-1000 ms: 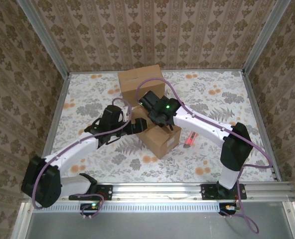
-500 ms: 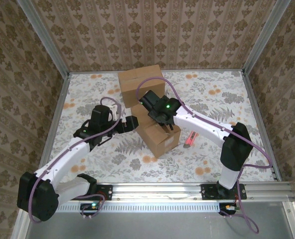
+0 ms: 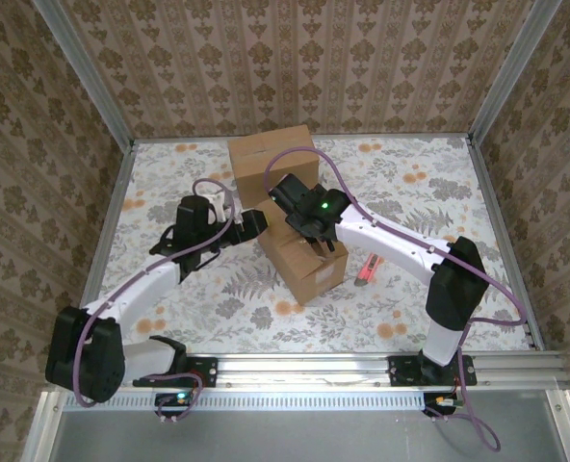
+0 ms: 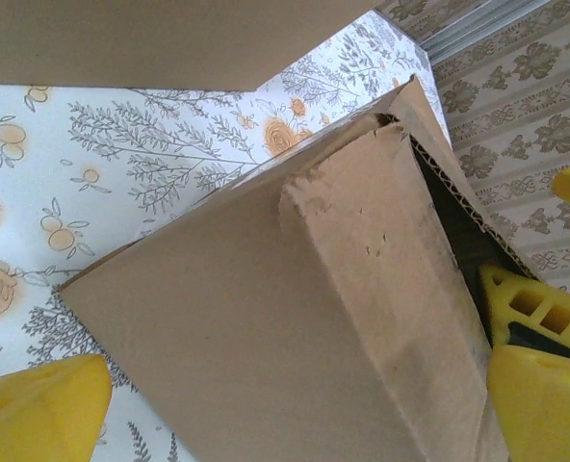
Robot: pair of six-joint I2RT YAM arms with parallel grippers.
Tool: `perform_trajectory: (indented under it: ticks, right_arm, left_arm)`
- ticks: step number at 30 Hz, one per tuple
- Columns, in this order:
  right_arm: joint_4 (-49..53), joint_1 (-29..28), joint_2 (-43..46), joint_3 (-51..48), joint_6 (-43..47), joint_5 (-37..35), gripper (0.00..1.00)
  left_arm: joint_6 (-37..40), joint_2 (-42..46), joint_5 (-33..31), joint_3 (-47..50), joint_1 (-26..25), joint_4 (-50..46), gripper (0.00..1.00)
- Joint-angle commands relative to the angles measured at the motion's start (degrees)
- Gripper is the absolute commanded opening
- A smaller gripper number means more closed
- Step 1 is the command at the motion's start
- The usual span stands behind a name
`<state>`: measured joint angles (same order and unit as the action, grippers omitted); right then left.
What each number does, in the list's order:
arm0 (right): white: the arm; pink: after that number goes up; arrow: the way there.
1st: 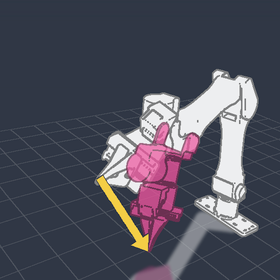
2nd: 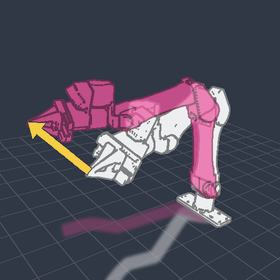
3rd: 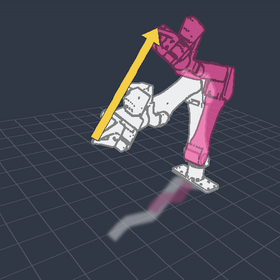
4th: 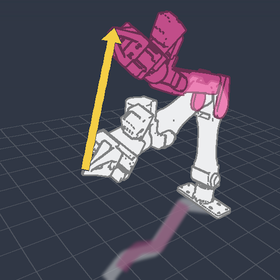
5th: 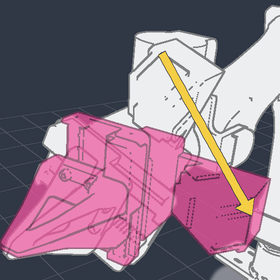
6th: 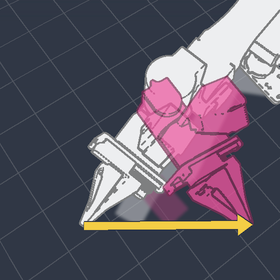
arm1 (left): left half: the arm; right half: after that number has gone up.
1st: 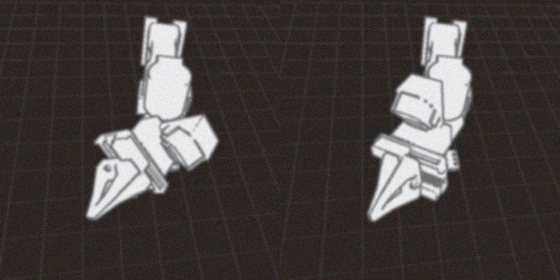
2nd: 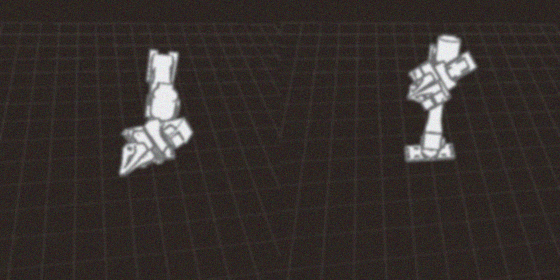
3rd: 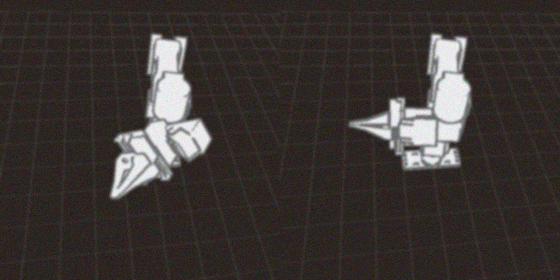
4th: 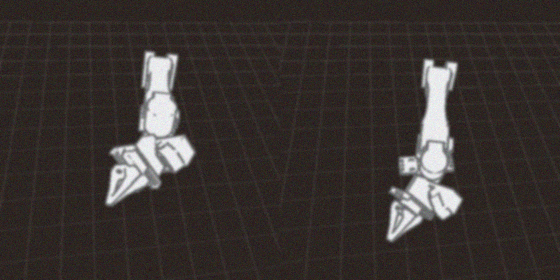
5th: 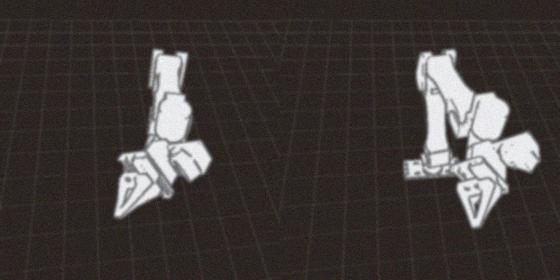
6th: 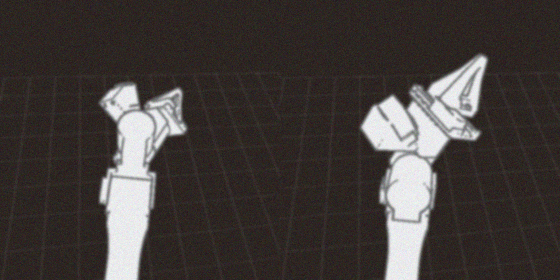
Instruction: Unpack the express box
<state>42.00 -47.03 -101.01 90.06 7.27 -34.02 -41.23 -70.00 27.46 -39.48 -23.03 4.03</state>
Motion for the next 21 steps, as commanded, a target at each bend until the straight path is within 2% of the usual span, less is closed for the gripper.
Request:
perform_trajectory:
  ticks: [1, 9, 21]
  right_arm:
    - [0.5, -0.1, 1.3, 1.2, -1.4, 0.2, 0.68]
    - [0.4, -0.2, 0.3, 1.9, -1.4, -0.3, 0.68]
    - [-3.4, -0.4, -6.8, 8.0, 2.9, -8.6, 0.67]
  left_arm:
    - [0.1, -2.6, 0.9, -1.1, 1.0, 3.5, 1.0]
    - [-1.9, -11.7, 3.0, 0.6, 1.7, 11.7, 1.0]
    - [-2.9, -12.9, 4.6, 3.9, 1.6, 14.7, 1.0]
